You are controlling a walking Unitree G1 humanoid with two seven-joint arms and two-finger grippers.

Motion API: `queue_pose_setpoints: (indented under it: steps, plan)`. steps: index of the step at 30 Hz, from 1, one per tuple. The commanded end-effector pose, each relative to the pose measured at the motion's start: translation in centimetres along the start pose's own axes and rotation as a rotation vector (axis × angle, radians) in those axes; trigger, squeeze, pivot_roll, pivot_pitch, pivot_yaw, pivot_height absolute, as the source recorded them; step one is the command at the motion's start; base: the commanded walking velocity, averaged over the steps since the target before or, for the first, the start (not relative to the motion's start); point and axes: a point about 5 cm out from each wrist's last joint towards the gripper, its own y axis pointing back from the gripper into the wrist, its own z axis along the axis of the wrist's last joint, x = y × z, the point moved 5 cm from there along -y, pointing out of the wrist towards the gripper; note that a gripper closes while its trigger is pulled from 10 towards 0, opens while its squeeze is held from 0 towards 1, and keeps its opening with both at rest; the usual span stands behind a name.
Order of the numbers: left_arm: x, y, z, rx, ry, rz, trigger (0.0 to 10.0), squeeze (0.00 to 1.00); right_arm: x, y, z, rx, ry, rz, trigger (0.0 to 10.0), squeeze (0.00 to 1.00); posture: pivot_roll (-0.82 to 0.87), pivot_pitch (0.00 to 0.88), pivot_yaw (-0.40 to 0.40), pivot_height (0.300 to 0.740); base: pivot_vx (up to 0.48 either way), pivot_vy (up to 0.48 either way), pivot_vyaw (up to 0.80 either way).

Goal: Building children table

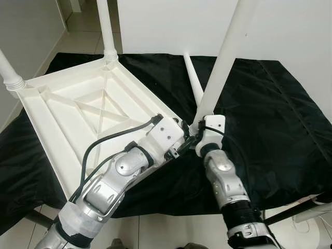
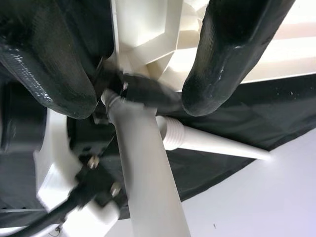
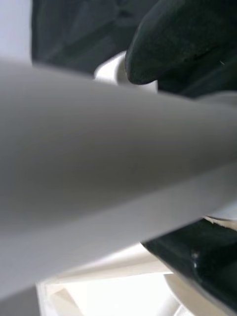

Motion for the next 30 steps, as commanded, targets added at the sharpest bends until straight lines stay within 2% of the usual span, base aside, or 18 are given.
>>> queue_pose_setpoints:
  steps: [1, 2, 4, 5, 12, 17, 20, 30]
  plan:
    - [-0.1, -0.2, 0.0, 0.001, -0.022, -0.033, 10.0, 0.00, -0.3, 0.4, -0.2, 0.000, 0.000, 0.035, 10.0, 0.87, -0.04, 0.000, -0.007, 0.740, 0.000, 0.000, 0.00]
    - [0.0, -0.3, 0.0, -0.001, -0.027, -0.034, 10.0, 0.00, -0.6, 0.6, -0.2, -0.002, 0.017, 0.071, 10.0, 0.00, -0.04, 0.000, -0.006, 0.740, 0.000, 0.000, 0.00]
    - [0.1, -0.4, 0.0, -0.003, -0.032, -0.035, 10.0, 0.00, -1.0, 0.7, -0.1, -0.009, 0.040, 0.119, 10.0, 0.00, -0.05, 0.000, -0.004, 0.740, 0.000, 0.000, 0.00]
    - [0.3, -0.6, 0.1, -0.006, -0.040, -0.037, 10.0, 0.00, -1.2, 1.0, 0.0, -0.012, 0.068, 0.184, 10.0, 0.00, -0.05, 0.000, -0.004, 0.740, 0.000, 0.000, 0.00]
    - [0.3, -0.6, 0.0, -0.005, -0.052, -0.039, 10.0, 0.00, -1.5, 1.0, 0.1, -0.016, 0.164, 0.352, 10.0, 0.00, -0.04, 0.000, -0.012, 0.740, 0.000, 0.000, 0.00]
    - [0.3, -0.6, -0.1, 0.000, -0.050, -0.037, 10.0, 0.00, -1.4, 0.8, 0.1, -0.016, 0.178, 0.411, 10.0, 0.00, -0.04, 0.000, -0.008, 0.740, 0.000, 0.000, 0.00]
    - [-0.1, -0.6, 0.0, 0.001, -0.052, -0.052, 10.0, 0.00, -0.7, 0.2, 0.5, -0.027, 0.206, 0.504, 10.0, 0.00, -0.04, 0.000, 0.003, 0.740, 0.000, 0.000, 0.00]
    - [-0.1, -0.5, 0.0, 0.000, -0.064, -0.065, 10.0, 0.00, -0.2, -0.3, 0.3, -0.014, 0.238, 0.580, 10.0, 0.00, -0.02, 0.000, 0.008, 0.740, 0.000, 0.000, 0.00]
